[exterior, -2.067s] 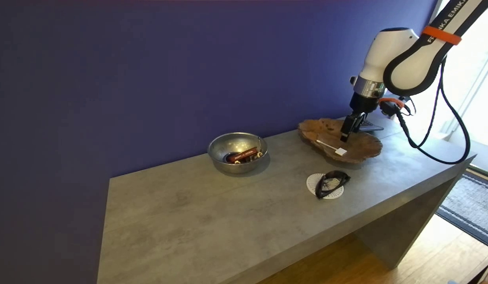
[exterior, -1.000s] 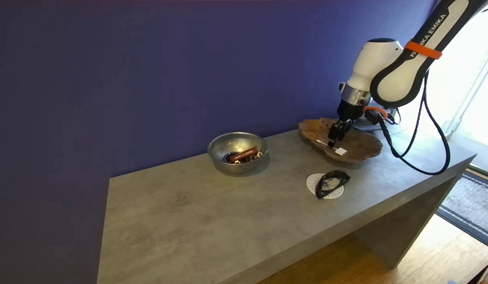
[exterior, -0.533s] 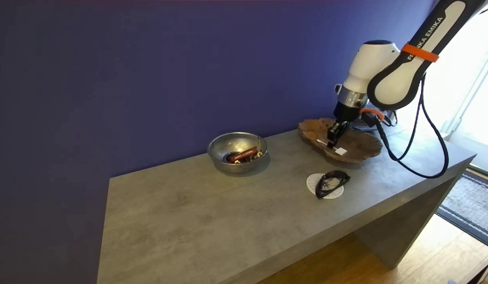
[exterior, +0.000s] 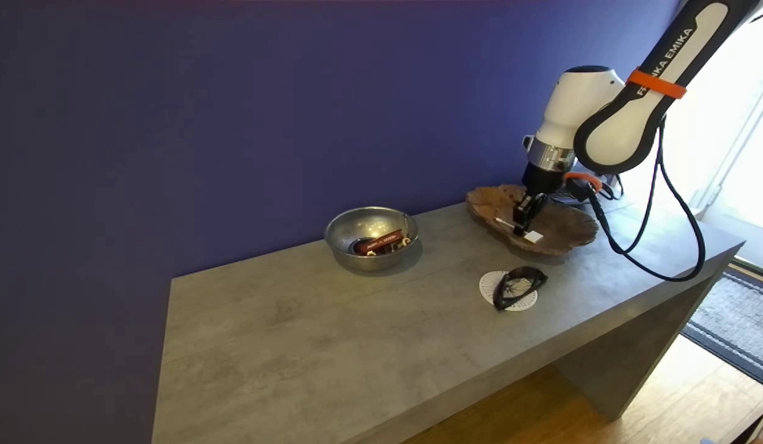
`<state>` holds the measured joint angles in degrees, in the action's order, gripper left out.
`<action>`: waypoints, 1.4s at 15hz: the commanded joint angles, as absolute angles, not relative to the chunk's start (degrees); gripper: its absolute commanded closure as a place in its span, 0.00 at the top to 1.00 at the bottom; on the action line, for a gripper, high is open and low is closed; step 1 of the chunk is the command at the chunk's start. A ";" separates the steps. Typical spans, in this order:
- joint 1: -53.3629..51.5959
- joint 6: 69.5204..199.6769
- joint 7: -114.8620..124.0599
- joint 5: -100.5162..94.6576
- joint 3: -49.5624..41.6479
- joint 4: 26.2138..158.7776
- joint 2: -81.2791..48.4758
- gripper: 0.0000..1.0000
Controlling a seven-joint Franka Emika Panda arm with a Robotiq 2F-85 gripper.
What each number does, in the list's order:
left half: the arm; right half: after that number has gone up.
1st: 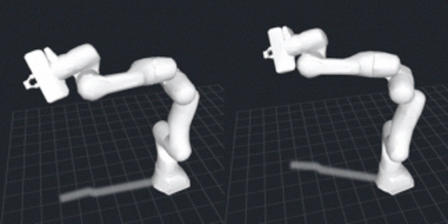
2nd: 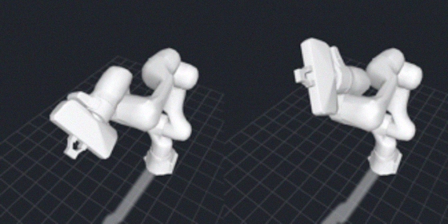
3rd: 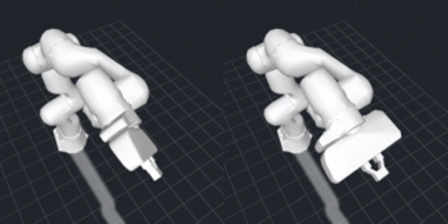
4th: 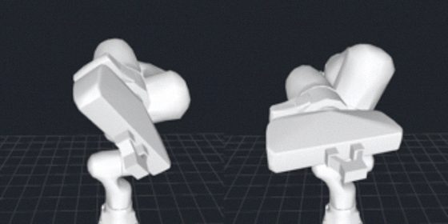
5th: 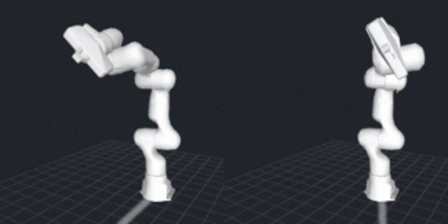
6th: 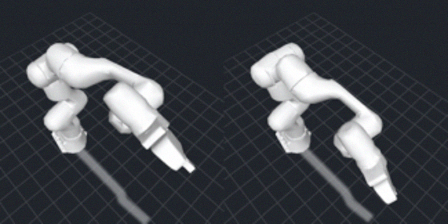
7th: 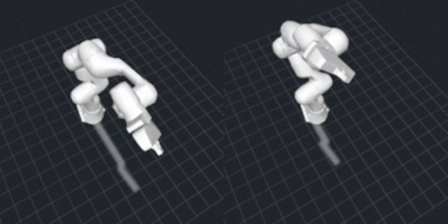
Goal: Remove the adaptor cable from the wooden tray
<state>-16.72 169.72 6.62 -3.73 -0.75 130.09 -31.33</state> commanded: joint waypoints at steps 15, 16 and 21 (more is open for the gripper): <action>-15.03 176.01 3.80 -5.24 2.78 138.23 -16.82 0.01; -13.70 176.71 1.49 -4.60 5.91 138.89 -14.82 0.01; -16.06 175.75 -0.32 -4.08 10.12 137.55 -13.46 0.01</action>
